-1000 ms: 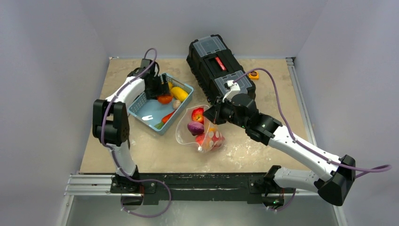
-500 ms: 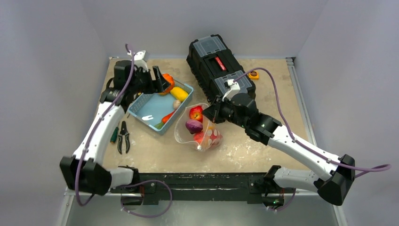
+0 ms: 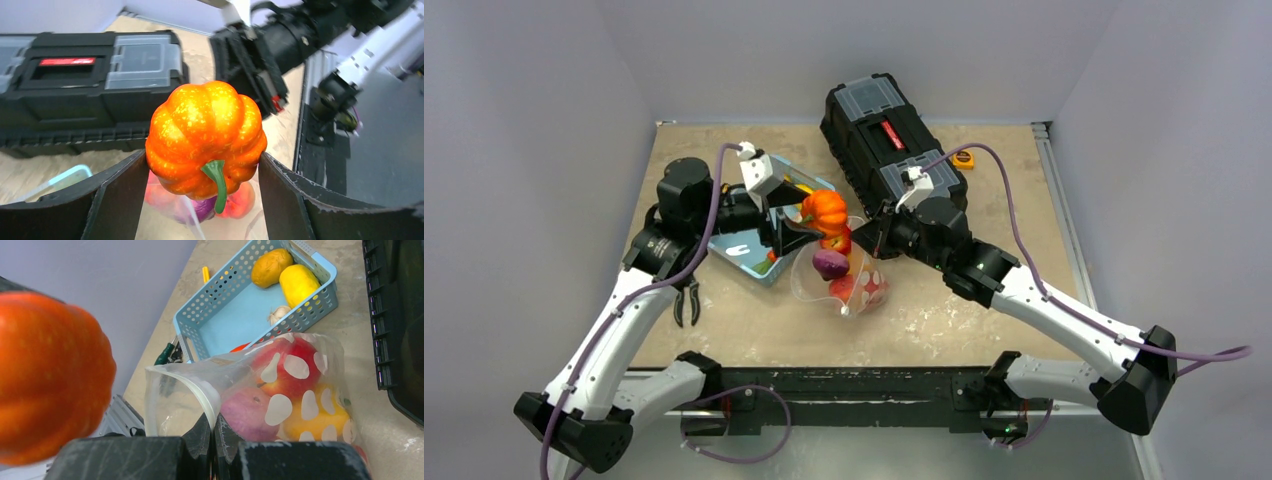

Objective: Place the food in the zip-top bag and seal the zipper
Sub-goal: Place the fake vegetable in the zipper food storage bag.

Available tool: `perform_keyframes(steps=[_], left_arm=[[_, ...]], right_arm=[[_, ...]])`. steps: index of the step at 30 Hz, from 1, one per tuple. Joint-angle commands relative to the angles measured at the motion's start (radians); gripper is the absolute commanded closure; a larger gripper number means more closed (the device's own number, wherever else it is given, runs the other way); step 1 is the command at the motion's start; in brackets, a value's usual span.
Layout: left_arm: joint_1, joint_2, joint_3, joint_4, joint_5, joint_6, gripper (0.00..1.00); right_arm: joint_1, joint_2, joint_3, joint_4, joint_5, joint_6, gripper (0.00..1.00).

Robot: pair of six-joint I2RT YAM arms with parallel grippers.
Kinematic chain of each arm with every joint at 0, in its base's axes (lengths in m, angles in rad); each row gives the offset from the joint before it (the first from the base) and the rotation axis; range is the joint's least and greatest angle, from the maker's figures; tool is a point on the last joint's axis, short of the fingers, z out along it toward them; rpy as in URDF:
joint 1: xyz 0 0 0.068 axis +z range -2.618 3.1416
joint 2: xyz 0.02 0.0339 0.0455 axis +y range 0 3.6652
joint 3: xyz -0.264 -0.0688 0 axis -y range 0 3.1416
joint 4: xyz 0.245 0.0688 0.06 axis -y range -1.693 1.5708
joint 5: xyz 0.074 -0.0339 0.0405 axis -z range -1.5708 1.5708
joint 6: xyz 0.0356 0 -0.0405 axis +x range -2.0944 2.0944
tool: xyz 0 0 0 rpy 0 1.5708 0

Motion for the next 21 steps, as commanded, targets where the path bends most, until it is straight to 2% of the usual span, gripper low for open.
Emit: perform_keyframes(steps=[1,9,13,21], left_arm=[[-0.026,0.016,-0.034,-0.008,0.219,0.177,0.41],[-0.059,0.058,-0.037,-0.086,0.234,0.277,0.4],[-0.062,0.075,-0.035,-0.113,0.228,0.308,0.32],[-0.063,0.103,-0.017,-0.164,0.182,0.348,0.26]], right_arm=[[0.003,-0.033,0.009,0.074,-0.002,0.011,1.0],[0.002,-0.043,0.006,0.081,-0.005,0.011,1.0],[0.003,-0.055,0.003,0.082,0.006,0.011,1.0],[0.002,-0.067,0.02,0.08,-0.005,0.01,1.0]])
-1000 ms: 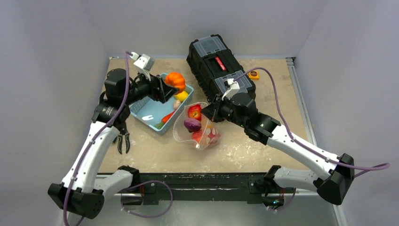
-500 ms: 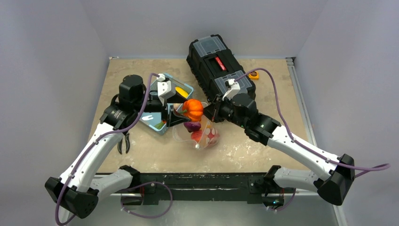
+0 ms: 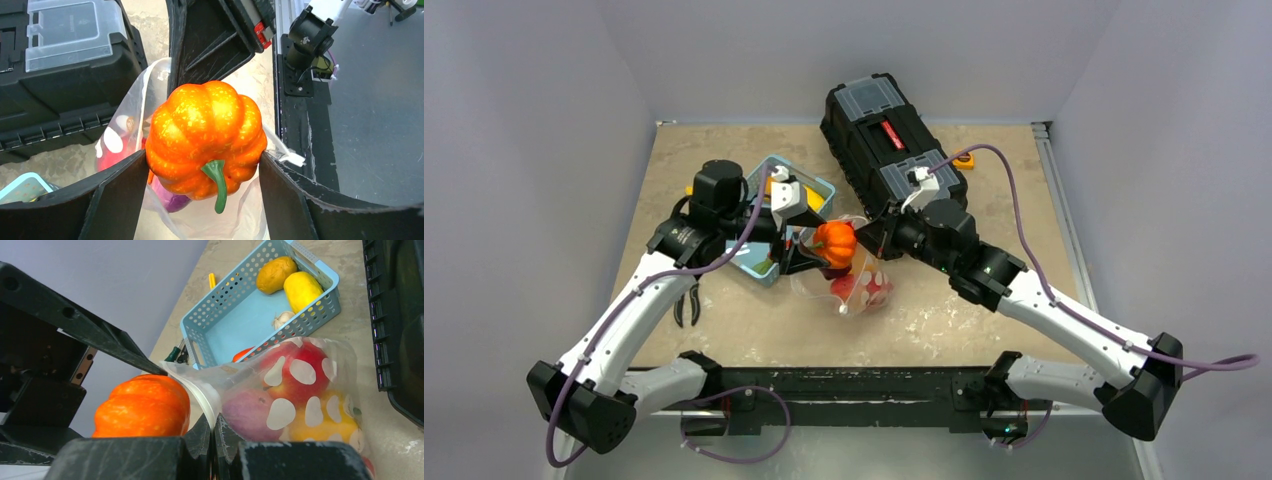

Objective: Place the food in the zip-top bag and seal the zipper
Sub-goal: Place the fake vegetable in the zipper food storage bag, then adjust the zipper food storage bag at the center of the board.

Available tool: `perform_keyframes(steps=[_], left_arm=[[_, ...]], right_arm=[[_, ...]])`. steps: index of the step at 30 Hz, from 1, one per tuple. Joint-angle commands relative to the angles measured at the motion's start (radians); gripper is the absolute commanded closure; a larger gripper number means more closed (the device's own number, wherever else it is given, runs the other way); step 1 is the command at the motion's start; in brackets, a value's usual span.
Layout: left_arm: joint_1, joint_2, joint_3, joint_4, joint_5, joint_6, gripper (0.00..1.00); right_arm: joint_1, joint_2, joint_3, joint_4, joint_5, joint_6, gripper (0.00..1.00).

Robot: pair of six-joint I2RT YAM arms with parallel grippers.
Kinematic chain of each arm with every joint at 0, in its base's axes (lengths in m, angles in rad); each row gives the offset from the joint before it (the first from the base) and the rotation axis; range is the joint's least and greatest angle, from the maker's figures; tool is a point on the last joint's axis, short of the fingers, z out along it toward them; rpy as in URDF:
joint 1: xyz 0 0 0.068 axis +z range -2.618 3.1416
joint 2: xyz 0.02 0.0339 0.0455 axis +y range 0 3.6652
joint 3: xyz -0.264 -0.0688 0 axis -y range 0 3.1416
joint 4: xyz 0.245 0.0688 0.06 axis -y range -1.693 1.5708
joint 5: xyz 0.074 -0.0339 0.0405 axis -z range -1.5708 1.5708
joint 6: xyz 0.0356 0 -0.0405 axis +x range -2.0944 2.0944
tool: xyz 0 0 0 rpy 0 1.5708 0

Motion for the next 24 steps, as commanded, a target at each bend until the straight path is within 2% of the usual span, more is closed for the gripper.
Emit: perform_keyframes(steps=[1,4,5,13,16,18,21,24], left_arm=[[-0.006,0.009,0.02,-0.007,-0.012,0.051,0.22],[-0.006,0.003,0.016,0.015,-0.051,0.017,0.03],[-0.006,-0.001,0.017,0.019,-0.055,0.01,0.0],[-0.006,-0.045,0.01,0.04,-0.063,-0.001,0.0],[-0.006,-0.06,0.021,0.049,-0.12,-0.026,0.03],[-0.004,-0.071,0.028,0.056,-0.226,-0.056,0.05],[-0.004,-0.091,0.034,0.076,-0.502,-0.112,0.08],[-0.005,-0.146,0.03,0.097,-0.764,-0.272,0.08]], right_arm=[[0.002,-0.031,0.035,0.077,-0.004,0.006,1.0],[0.002,-0.029,0.035,0.074,0.003,0.005,1.0],[0.002,-0.026,0.032,0.073,0.0,0.005,1.0],[0.002,-0.001,0.035,0.068,-0.027,0.002,1.0],[0.002,-0.008,0.032,0.067,-0.012,0.002,1.0],[0.003,-0.018,0.023,0.073,-0.008,0.002,1.0],[0.002,-0.029,0.017,0.073,-0.009,0.001,1.0],[0.002,-0.034,0.014,0.086,-0.009,0.004,1.0]])
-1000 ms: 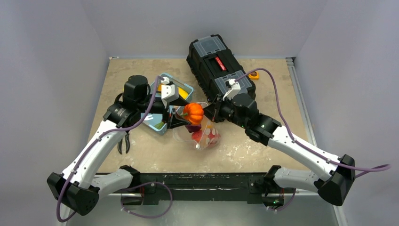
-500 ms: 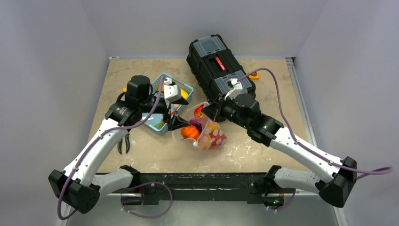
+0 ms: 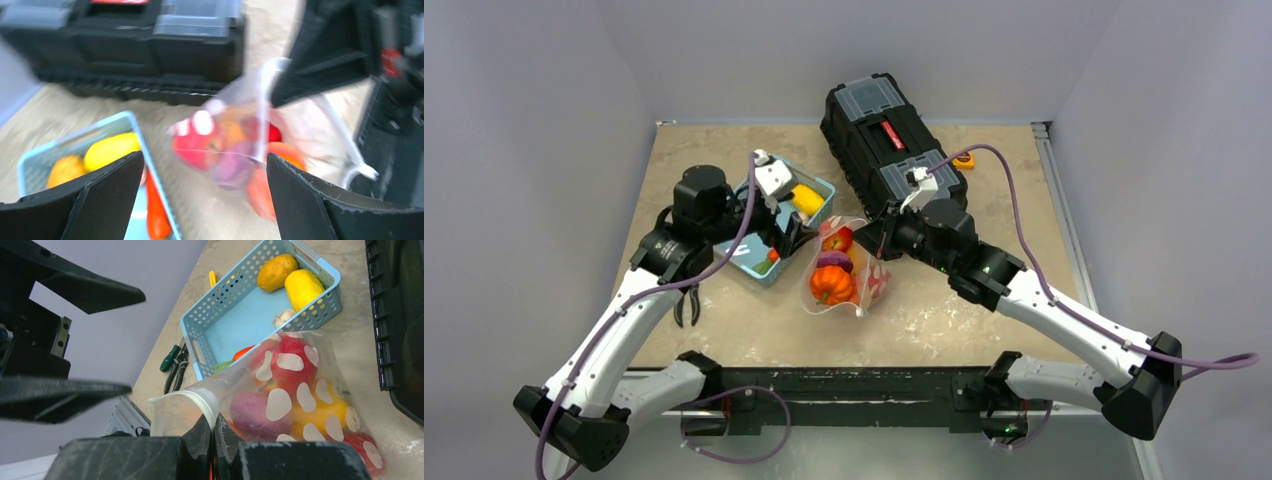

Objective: Place the food in the zip-top bag and seal the zipper
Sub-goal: Adjust the zipper food storage bag at the center of the board.

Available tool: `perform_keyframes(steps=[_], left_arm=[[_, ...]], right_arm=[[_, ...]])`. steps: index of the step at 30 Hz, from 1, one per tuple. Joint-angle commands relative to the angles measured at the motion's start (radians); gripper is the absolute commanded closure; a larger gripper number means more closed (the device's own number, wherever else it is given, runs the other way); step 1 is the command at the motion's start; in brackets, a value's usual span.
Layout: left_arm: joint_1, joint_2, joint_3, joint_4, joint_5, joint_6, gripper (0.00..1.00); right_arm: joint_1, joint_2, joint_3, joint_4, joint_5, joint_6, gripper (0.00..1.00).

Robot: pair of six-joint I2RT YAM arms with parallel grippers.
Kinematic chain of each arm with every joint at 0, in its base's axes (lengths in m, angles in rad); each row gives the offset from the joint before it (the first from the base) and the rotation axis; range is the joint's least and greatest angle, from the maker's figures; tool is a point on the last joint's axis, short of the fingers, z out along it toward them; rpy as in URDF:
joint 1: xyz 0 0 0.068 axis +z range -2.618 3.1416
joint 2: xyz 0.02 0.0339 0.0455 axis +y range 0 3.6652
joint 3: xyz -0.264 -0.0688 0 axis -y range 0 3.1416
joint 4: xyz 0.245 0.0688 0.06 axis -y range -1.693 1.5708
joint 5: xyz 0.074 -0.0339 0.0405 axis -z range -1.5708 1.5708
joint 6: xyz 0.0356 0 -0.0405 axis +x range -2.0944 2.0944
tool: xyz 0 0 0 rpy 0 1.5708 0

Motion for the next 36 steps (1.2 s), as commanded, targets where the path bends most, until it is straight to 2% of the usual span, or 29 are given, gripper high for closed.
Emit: perform_keyframes(steps=[1,3,5,8,12,14,16,23,27,32,36], left_arm=[[0.0,-0.093,0.024,0.051,-0.44,-0.266,0.07],[0.0,-0.151,0.023,-0.034,-0.527,-0.43,0.05],[0.0,-0.198,0.002,-0.119,-0.517,-0.605,0.05],[0.0,-0.263,-0.099,-0.15,-0.397,-0.815,0.1],[-0.001,-0.299,-0.296,-0.035,-0.153,-0.978,0.23],[-0.01,-0.301,-0.354,0.008,-0.086,-1.011,0.26],[-0.038,-0.313,-0.39,0.026,-0.083,-1.019,0.29],[-0.175,-0.336,-0.41,-0.051,-0.218,-0.988,0.48],[-0.194,-0.3,-0.409,-0.073,-0.224,-0.984,0.71],[-0.194,-0.289,-0.36,-0.092,-0.239,-0.972,0.79],[-0.194,-0.284,-0.321,-0.092,-0.244,-0.969,1.0]], right_arm=[[0.003,-0.038,0.014,0.087,-0.002,0.005,1.0],[0.003,-0.043,0.004,0.099,0.013,0.008,1.0],[0.003,-0.046,-0.011,0.125,0.003,0.009,1.0],[0.002,-0.04,-0.02,0.127,0.004,0.012,1.0],[0.002,-0.035,-0.022,0.129,-0.035,-0.005,1.0],[0.003,-0.039,-0.029,0.14,-0.038,-0.009,1.0],[0.002,-0.046,-0.045,0.167,-0.055,-0.009,1.0],[0.002,-0.064,-0.076,0.185,-0.087,-0.008,1.0],[0.002,-0.075,-0.087,0.201,-0.099,0.0,1.0],[0.003,-0.081,-0.091,0.191,-0.105,-0.012,1.0],[0.002,-0.076,-0.064,0.157,-0.11,-0.038,1.0]])
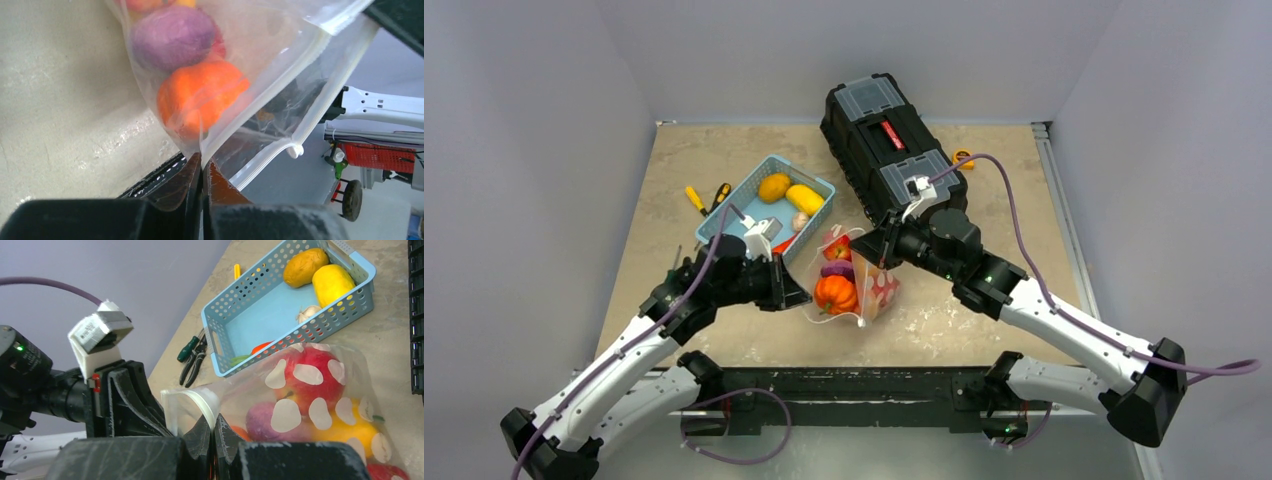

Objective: Place the food in the zip-top bag and seal the zipper
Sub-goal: Adjust the zipper food storage bag at the center of the board.

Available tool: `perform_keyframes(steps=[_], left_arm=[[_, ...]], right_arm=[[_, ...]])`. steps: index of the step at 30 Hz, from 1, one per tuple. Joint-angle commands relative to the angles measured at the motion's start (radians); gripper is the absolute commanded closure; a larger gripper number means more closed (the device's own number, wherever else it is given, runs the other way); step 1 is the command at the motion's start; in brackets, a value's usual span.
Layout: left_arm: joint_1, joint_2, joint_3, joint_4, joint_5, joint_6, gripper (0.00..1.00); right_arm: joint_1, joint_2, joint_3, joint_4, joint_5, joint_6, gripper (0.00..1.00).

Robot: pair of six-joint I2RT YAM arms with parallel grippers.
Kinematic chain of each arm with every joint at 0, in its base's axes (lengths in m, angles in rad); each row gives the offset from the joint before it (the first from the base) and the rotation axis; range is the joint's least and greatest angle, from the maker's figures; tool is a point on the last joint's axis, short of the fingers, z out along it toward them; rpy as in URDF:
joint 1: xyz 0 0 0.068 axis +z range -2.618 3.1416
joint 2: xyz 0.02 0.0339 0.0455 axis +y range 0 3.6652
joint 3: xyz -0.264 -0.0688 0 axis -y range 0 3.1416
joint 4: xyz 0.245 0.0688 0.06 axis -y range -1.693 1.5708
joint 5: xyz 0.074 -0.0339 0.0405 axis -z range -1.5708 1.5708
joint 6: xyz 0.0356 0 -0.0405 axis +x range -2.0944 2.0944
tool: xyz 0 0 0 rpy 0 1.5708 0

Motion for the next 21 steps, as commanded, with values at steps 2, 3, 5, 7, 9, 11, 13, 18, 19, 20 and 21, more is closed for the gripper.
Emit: perform_keyframes(steps=[2,3,5,7,9,11,13,18,19,20,21], left_arm=[[-0.005,-0.005,0.115,0.051,0.023,-0.022,1.0],[-0.004,-0.006,0.129,0.082,0.048,-0.059,1.0],[-0.005,-0.016,0.14,0.188,0.1,-0.171,1.0],[-0.005,-0.022,0.147,0.271,0.105,-0.271,1.0],[-0.004,-0.022,0.172,0.221,0.04,-0.296,1.0],[-0.005,-0.018,0.185,0.131,-0.044,-0.258,1.0],[-0.003,-0.011,0.168,0.074,-0.095,-0.239,1.0],[-0.003,-0.021,0.051,0.182,-0.021,-0.284,1.0],[-0.003,-0.026,0.042,0.224,0.014,-0.302,1.0],[-0.003,-0.031,0.044,0.258,0.046,-0.316,1.0],[-0.003,-0.036,0.058,0.275,0.068,-0.322,1.0]], right_arm=[[0.002,-0.024,0.048,0.025,-0.013,-0.052,1.0],[0.003,-0.023,0.061,-0.01,-0.009,-0.066,1.0],[0.003,-0.022,0.089,-0.078,0.014,-0.104,1.0],[0.002,-0.028,0.12,-0.146,0.05,-0.133,1.0],[0.002,-0.039,0.135,-0.184,0.068,-0.149,1.0],[0.003,-0.048,0.134,-0.188,0.075,-0.15,1.0],[0.002,-0.05,0.118,-0.164,0.079,-0.147,1.0],[0.003,0.006,0.095,-0.171,0.103,-0.15,1.0],[0.002,0.016,0.101,-0.178,0.106,-0.155,1.0],[0.002,0.023,0.109,-0.183,0.105,-0.163,1.0],[0.002,0.027,0.12,-0.189,0.103,-0.169,1.0]])
